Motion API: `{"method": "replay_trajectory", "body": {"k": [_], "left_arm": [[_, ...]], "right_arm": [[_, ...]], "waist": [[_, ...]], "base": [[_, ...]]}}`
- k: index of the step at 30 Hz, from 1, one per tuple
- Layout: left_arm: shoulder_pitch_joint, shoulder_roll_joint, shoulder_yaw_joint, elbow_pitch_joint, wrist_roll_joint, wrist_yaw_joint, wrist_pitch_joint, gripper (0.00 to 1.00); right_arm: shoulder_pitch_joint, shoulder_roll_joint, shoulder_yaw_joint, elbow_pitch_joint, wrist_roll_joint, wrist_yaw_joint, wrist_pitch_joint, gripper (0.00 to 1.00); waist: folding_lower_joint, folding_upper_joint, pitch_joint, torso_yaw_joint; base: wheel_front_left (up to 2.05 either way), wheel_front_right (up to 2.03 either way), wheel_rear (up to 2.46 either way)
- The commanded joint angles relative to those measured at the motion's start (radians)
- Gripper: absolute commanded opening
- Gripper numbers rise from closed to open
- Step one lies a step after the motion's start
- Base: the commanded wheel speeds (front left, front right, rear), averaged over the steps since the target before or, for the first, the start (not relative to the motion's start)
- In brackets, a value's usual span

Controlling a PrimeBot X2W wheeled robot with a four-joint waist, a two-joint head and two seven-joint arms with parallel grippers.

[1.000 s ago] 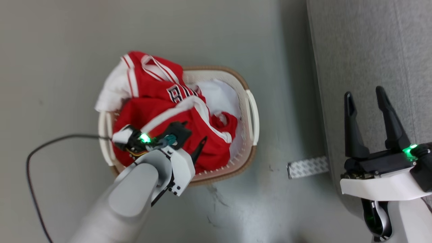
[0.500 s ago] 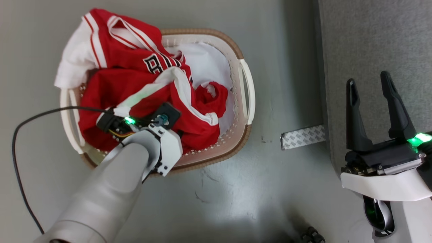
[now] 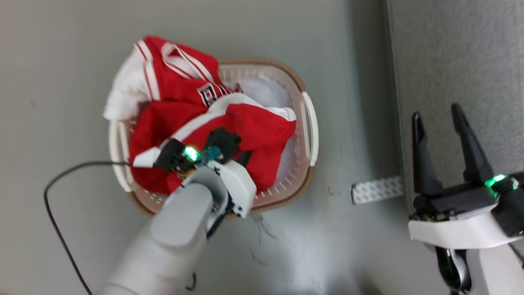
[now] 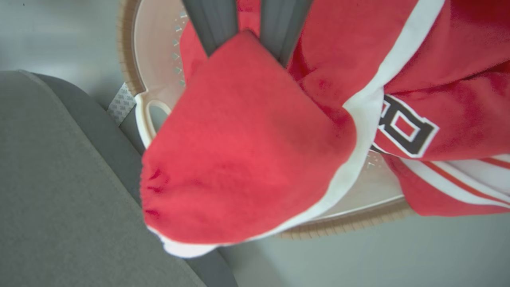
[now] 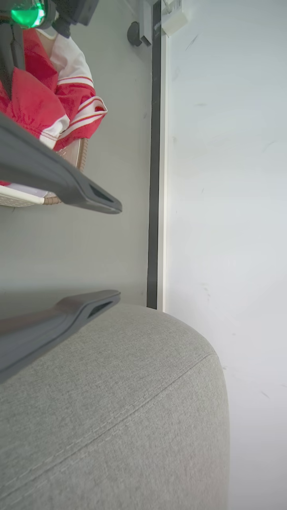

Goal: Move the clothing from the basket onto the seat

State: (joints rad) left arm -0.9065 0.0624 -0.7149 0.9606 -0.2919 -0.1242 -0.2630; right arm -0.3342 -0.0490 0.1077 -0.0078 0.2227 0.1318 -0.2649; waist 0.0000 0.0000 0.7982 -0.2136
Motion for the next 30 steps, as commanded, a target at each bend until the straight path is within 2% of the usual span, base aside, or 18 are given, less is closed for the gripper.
{"method": "replay_trajectory", "body": {"k": [1,9,16,24,27,30], "left_arm": [[0.04,-0.004,0.007,-0.032,-0.024,-0.005,-0.001,0.0],[0.254,-0.003,0.007,-0.214,-0.108,-0.007,-0.002,0.0],[0.387,0.035,0.012,-0.318,-0.179,-0.006,-0.002,0.0],[0.458,0.08,0.012,-0.499,-0.21,0.013,0.068,0.0],[0.468,0.103,0.019,-0.588,-0.225,0.027,0.112,0.0],[0.48,0.123,0.024,-0.679,-0.24,0.04,0.16,0.0]], "right_arm": [[0.027,-0.003,-0.001,0.012,-0.009,-0.002,0.001,1.0],[0.145,-0.003,-0.004,0.082,-0.03,-0.002,0.001,1.0],[0.247,-0.003,0.003,0.118,-0.027,-0.002,0.001,1.0],[0.315,-0.002,0.04,0.118,-0.043,-0.002,0.001,1.0],[0.331,-0.003,0.072,0.108,-0.056,-0.002,0.001,1.0],[0.339,-0.031,0.129,0.101,-0.062,-0.002,0.001,1.0]], "waist": [[0.0,0.0,-0.108,0.053],[0.0,0.0,-0.399,0.155],[0.0,0.0,-0.602,0.216],[0.0,0.0,-0.73,0.248],[0.0,0.0,-0.761,0.253],[0.0,0.0,-0.786,0.255]], "base": [[0.0,0.0,0.0],[0.0,0.0,0.0],[0.0,0.0,0.0],[0.0,0.0,0.0],[0.0,0.0,0.0],[0.0,0.0,0.0]]}}
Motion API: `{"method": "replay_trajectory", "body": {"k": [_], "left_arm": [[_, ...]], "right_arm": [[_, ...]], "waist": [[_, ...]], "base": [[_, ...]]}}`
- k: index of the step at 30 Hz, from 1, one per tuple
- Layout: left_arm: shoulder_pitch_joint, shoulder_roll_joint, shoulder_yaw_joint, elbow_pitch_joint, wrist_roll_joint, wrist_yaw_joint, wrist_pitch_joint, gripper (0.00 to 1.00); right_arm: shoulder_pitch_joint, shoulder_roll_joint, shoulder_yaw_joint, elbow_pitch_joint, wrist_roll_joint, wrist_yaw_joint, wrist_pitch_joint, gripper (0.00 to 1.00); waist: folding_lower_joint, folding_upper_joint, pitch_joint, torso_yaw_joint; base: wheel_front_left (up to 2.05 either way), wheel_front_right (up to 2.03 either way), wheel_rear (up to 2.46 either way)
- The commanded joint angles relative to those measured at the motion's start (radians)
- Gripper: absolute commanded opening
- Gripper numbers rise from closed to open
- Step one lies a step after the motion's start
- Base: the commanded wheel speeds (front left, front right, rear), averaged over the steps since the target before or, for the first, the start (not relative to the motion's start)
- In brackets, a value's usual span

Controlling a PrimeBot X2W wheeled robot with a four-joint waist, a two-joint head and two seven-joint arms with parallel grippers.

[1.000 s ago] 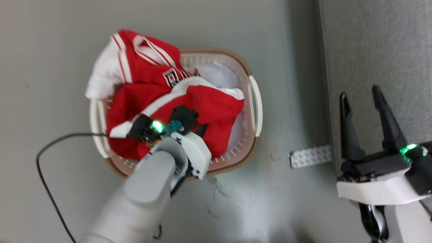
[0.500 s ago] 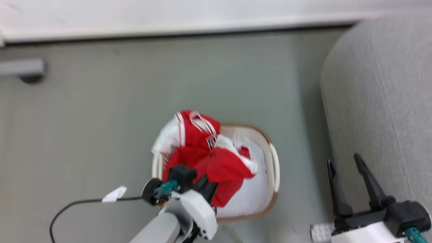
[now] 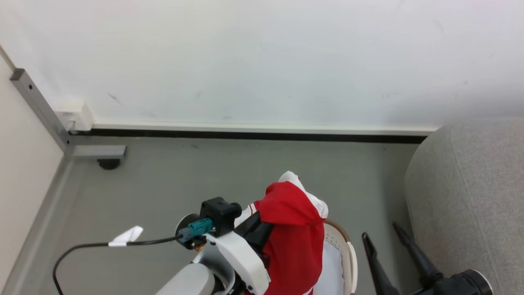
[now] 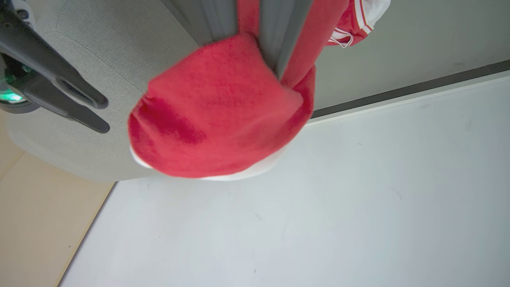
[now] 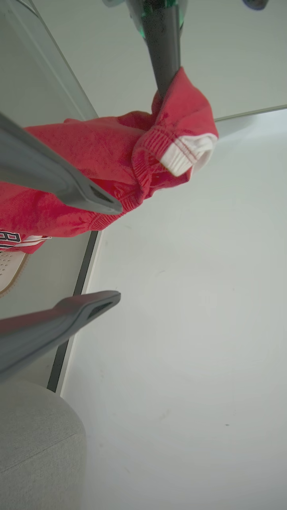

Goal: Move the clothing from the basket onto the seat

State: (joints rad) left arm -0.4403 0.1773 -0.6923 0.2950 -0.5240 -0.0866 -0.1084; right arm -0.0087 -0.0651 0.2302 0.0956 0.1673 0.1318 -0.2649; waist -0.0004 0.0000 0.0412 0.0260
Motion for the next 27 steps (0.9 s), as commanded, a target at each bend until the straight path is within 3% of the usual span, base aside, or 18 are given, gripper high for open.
{"method": "replay_trajectory", "body": {"k": [1,6,14,27], "left_arm": [[0.02,0.014,0.003,-0.043,-0.015,0.007,0.023,0.0],[0.042,0.043,0.006,-0.175,-0.034,0.034,0.099,0.0],[0.058,0.041,-0.011,-0.27,-0.044,0.059,0.151,0.0],[0.068,-0.006,-0.083,-0.322,-0.037,0.067,0.193,0.0]], "right_arm": [[0.012,-0.031,0.033,-0.004,-0.006,-0.002,0.001,1.0],[-0.047,-0.124,0.18,-0.001,0.011,-0.002,0.001,1.0],[-0.158,-0.191,0.332,0.083,0.041,-0.002,0.005,1.0],[-0.249,-0.073,0.456,0.291,0.11,-0.002,0.017,1.0]], "waist": [[0.0004,0.0,-0.037,0.016],[0.0004,0.0,-0.058,0.011],[0.0004,0.0,-0.071,0.011],[0.0004,0.0,-0.086,0.048]], "base": [[0.0,0.0,0.0],[0.0,0.0,0.0],[0.0,0.0,0.0],[0.0,0.0,0.0]]}}
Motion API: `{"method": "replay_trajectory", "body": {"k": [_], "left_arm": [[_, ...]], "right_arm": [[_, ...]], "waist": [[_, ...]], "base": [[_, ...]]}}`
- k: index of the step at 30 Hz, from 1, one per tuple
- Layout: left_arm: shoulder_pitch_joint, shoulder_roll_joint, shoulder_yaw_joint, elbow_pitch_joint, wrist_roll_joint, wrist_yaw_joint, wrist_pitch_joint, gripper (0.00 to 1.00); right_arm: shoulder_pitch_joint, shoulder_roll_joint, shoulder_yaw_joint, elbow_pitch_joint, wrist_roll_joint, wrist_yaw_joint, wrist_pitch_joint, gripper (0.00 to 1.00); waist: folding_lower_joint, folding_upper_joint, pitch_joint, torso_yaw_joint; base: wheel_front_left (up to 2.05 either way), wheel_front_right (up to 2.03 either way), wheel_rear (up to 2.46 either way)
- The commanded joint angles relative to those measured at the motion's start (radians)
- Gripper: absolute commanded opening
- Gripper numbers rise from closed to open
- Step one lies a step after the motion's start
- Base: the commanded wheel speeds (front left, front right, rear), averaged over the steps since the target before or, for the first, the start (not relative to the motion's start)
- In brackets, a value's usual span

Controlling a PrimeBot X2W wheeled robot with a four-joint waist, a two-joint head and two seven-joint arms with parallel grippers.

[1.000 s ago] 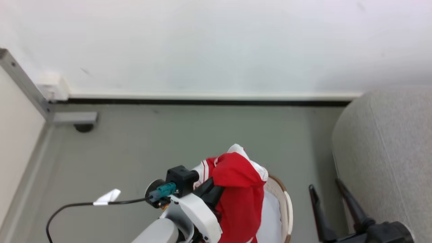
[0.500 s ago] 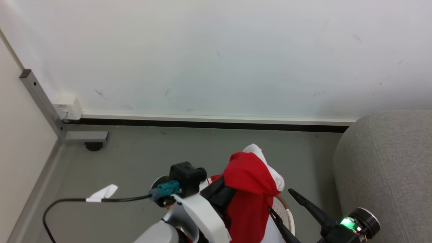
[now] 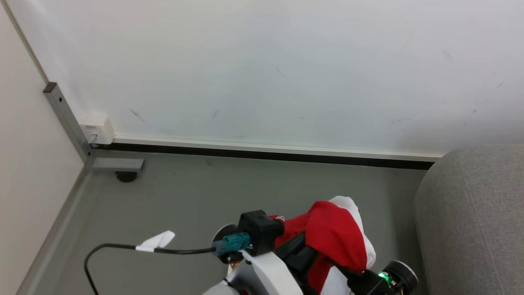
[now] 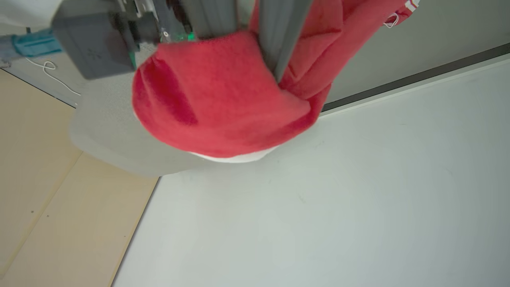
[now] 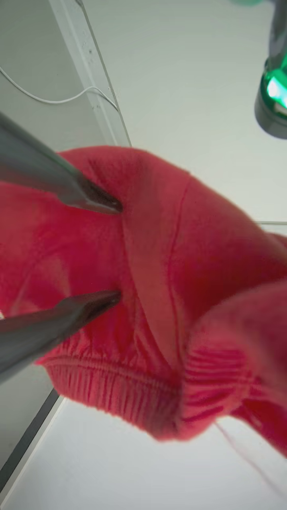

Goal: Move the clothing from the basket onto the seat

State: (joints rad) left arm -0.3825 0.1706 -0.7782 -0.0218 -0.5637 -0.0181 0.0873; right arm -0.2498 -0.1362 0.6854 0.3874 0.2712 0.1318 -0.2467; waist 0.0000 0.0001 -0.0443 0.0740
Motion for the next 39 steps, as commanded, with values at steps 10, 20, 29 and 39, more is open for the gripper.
{"method": "replay_trajectory", "body": {"k": [10,20,29,39], "left_arm": [[0.023,-0.011,-0.017,-0.025,-0.017,0.004,0.012,0.0],[0.036,0.012,0.021,-0.001,-0.027,0.037,-0.016,0.0],[0.051,0.024,0.072,0.049,-0.057,0.055,-0.049,0.0],[0.059,0.027,0.103,0.11,-0.078,0.061,-0.09,0.0]], "right_arm": [[-0.054,0.033,0.012,0.047,0.045,-0.002,-0.019,0.0],[-0.031,0.011,-0.036,0.002,0.065,-0.002,-0.019,0.0],[0.015,-0.017,-0.092,-0.069,0.054,-0.002,-0.019,0.0],[0.071,-0.04,-0.132,-0.132,0.047,-0.002,-0.017,0.0]], "waist": [[0.0,-0.0001,0.004,-0.007],[0.0,-0.0001,0.007,-0.023],[0.0,-0.0001,0.015,-0.05],[0.0,-0.0001,0.018,-0.078]], "base": [[0.0,0.0,0.0],[0.0,0.0,0.0],[0.0,0.0,0.0],[0.0,0.0,0.0]]}}
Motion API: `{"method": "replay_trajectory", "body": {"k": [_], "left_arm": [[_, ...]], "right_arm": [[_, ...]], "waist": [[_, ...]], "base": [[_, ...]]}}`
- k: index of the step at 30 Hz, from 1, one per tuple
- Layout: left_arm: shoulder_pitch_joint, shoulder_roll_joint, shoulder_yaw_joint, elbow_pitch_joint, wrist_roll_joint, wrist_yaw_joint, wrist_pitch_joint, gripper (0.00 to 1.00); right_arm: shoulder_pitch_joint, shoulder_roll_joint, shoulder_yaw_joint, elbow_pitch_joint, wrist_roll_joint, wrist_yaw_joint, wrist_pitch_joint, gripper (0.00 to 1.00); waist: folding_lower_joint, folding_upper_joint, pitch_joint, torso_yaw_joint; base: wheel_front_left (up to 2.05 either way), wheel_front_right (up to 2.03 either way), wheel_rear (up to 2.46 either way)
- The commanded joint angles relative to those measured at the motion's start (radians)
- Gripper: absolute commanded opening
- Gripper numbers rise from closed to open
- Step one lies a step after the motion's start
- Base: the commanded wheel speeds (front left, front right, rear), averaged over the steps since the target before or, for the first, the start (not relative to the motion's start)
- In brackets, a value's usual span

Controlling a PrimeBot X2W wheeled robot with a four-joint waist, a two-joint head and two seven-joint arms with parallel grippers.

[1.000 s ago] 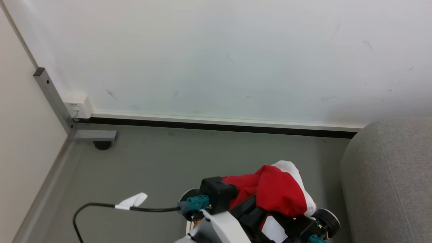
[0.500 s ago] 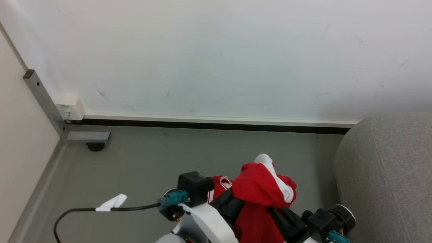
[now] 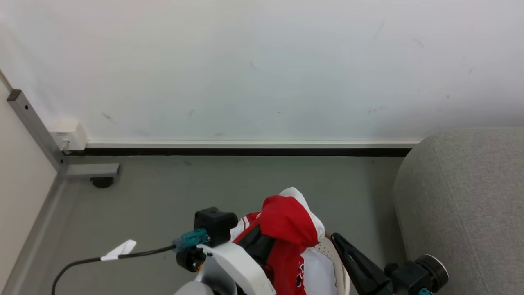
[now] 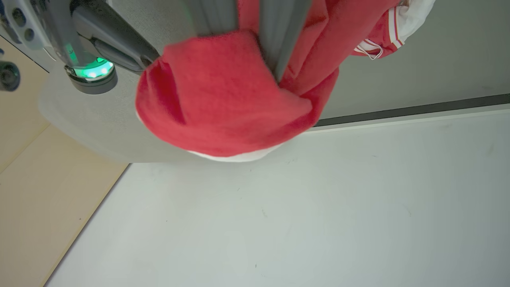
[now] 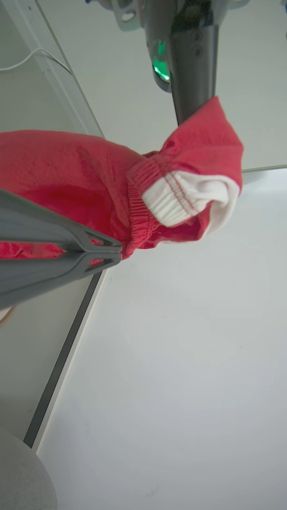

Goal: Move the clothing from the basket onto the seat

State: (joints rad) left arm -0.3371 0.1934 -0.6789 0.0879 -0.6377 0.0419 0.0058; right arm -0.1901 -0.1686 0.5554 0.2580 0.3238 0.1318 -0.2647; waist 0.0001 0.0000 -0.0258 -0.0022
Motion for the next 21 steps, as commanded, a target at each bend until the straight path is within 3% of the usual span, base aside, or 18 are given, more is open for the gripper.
{"method": "replay_trajectory", "body": {"k": [1,21], "left_arm": [[0.014,0.005,0.004,0.003,-0.005,0.001,-0.009,0.0],[-0.004,0.008,0.004,0.029,-0.014,0.004,-0.023,0.0]], "right_arm": [[0.015,-0.008,-0.003,-0.006,-0.007,-0.002,0.001,0.0],[0.043,-0.006,-0.028,-0.016,-0.02,-0.002,0.001,0.0]], "waist": [[-0.0001,0.0,0.0,-0.004],[-0.0001,0.0,0.004,-0.012]], "base": [[0.0,0.0,0.0],[0.0,0.0,0.0]]}}
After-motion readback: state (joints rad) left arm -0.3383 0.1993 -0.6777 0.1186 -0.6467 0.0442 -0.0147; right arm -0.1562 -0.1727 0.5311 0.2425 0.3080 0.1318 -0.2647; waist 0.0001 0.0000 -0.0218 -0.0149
